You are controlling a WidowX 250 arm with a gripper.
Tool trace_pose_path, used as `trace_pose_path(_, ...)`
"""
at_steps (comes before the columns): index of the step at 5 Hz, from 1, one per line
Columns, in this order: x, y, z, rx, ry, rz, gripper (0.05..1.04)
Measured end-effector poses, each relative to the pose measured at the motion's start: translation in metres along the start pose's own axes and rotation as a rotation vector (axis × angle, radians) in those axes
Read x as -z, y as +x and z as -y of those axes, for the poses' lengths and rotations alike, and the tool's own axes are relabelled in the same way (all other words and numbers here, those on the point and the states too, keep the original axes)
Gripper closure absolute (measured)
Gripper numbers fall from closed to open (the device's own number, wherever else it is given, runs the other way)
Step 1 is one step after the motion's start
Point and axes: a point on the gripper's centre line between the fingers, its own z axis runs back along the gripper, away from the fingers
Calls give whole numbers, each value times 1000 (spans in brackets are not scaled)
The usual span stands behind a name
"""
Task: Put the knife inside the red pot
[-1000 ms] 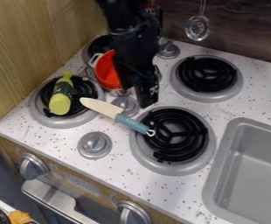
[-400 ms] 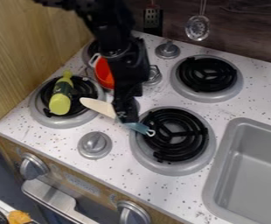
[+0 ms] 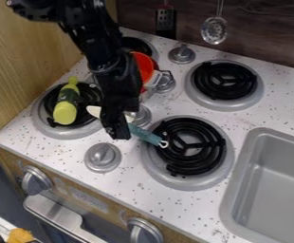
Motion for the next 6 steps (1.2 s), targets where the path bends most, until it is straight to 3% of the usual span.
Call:
trace_pose_path(1, 9, -4, 1, 16, -48, 25, 83)
trace_pose_path(2, 12, -1, 1, 12, -24, 12, 83)
trace_pose_path(4, 16, 7, -2, 36, -9, 37, 83)
trace_pose_path(6, 35, 11, -5, 24, -38, 111, 83)
